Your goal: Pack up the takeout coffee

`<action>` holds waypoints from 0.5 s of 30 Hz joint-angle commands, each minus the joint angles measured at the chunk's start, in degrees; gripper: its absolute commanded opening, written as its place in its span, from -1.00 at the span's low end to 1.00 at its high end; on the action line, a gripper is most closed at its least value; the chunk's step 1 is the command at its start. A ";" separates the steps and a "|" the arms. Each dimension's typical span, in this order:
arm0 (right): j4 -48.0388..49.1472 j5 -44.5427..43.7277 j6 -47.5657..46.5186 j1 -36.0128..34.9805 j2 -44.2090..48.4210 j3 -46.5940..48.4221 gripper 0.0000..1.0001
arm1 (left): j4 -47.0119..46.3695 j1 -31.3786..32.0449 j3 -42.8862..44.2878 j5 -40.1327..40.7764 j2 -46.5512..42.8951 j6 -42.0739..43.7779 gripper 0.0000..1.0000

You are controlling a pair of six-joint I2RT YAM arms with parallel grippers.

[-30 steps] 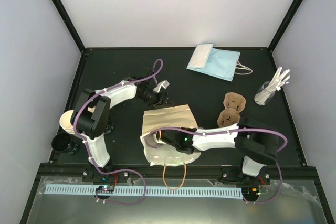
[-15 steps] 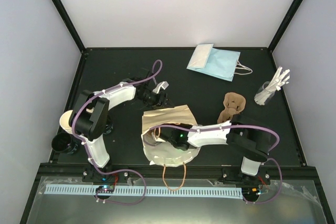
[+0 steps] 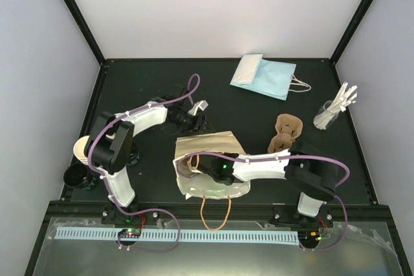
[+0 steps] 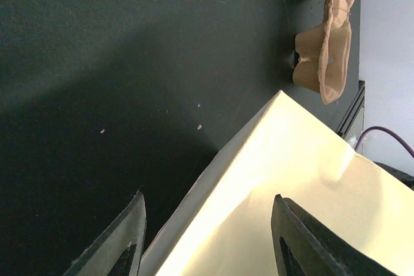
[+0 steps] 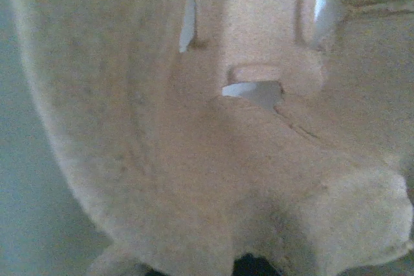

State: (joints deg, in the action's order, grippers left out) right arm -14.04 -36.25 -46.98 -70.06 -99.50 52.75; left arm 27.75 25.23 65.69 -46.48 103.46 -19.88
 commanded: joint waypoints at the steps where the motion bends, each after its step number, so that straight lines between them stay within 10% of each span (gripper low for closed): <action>1: -1.17 -3.95 3.29 -0.71 3.28 -0.19 -0.98 | 0.40 0.83 0.92 -0.56 -2.21 -0.82 0.10; 15: 1.41 -7.78 6.60 -3.37 9.56 -3.88 -0.98 | 0.99 0.82 2.35 0.49 -1.86 -0.95 0.09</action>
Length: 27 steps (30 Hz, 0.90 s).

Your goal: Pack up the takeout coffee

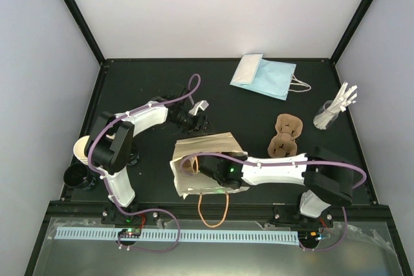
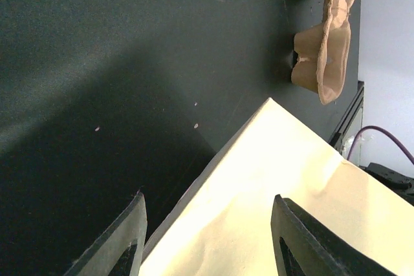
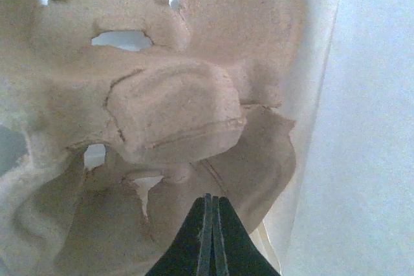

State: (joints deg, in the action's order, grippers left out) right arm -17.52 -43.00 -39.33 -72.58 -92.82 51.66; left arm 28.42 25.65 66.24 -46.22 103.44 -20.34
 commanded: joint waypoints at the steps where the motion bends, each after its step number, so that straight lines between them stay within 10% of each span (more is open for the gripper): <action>1: 5.71 -0.15 -2.15 -1.09 3.19 -3.34 -0.98 | 0.32 0.38 1.67 0.21 -1.96 -0.49 0.09; 15: 31.90 -9.05 -9.21 -5.18 -0.82 -14.06 -0.98 | -2.04 1.01 -2.37 -0.36 -3.17 -1.52 0.08; 27: 33.71 -4.67 -10.07 -5.13 -1.96 -15.95 -0.98 | -2.76 2.43 -3.31 -1.07 -3.31 -1.98 0.04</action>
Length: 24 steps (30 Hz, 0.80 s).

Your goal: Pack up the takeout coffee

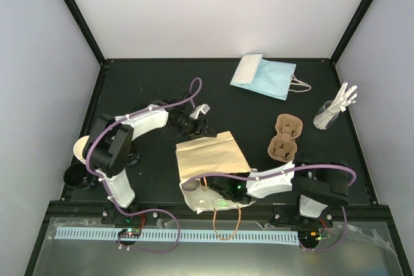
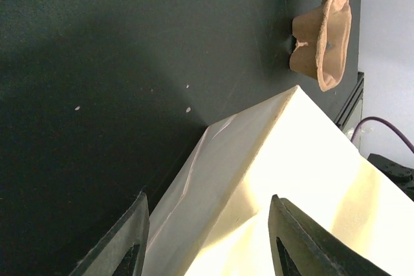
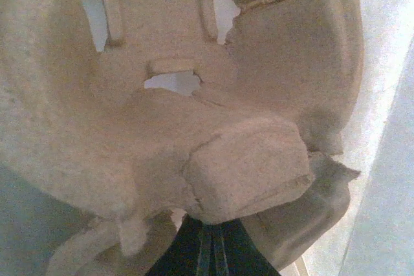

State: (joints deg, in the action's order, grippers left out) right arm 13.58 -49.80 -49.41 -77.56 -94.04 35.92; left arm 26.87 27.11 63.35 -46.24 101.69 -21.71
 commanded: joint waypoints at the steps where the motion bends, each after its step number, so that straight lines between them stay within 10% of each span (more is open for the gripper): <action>1: 0.92 4.46 0.46 0.01 -0.99 0.69 -0.98 | -1.07 1.06 -0.49 -1.09 -1.65 -0.58 0.04; 24: -23.86 9.83 7.34 5.40 -4.02 13.00 -0.98 | 0.45 1.62 -0.82 0.01 -3.54 0.23 0.01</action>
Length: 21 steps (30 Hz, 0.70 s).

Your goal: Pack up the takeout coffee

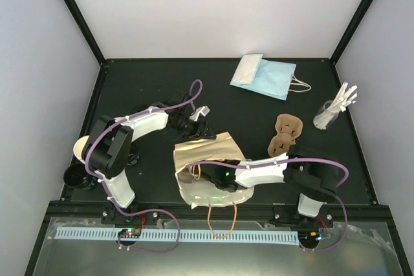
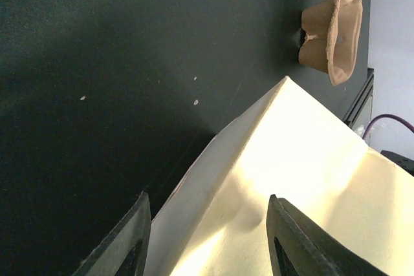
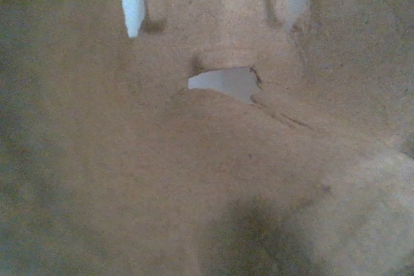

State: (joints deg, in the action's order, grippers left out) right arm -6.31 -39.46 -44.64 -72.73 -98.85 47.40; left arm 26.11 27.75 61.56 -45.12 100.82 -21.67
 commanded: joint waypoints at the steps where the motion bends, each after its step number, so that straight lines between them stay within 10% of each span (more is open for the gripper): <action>1: -4.77 -1.24 2.89 0.59 1.47 1.69 -0.98 | 1.43 0.86 1.35 -0.77 -2.64 0.29 0.02; 14: -25.09 9.76 6.97 0.66 10.41 7.67 -0.98 | 11.03 -4.32 14.32 8.95 -10.44 4.13 0.95; 21: -37.55 15.88 7.56 1.63 11.47 14.89 -0.98 | 14.65 -7.70 16.53 15.73 -21.56 6.49 0.97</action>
State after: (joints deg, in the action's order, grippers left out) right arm -34.57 -28.75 -38.30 -72.14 -88.68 58.98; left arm 36.47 20.84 76.09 -34.46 84.95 -17.93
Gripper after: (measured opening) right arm 0.022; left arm 0.986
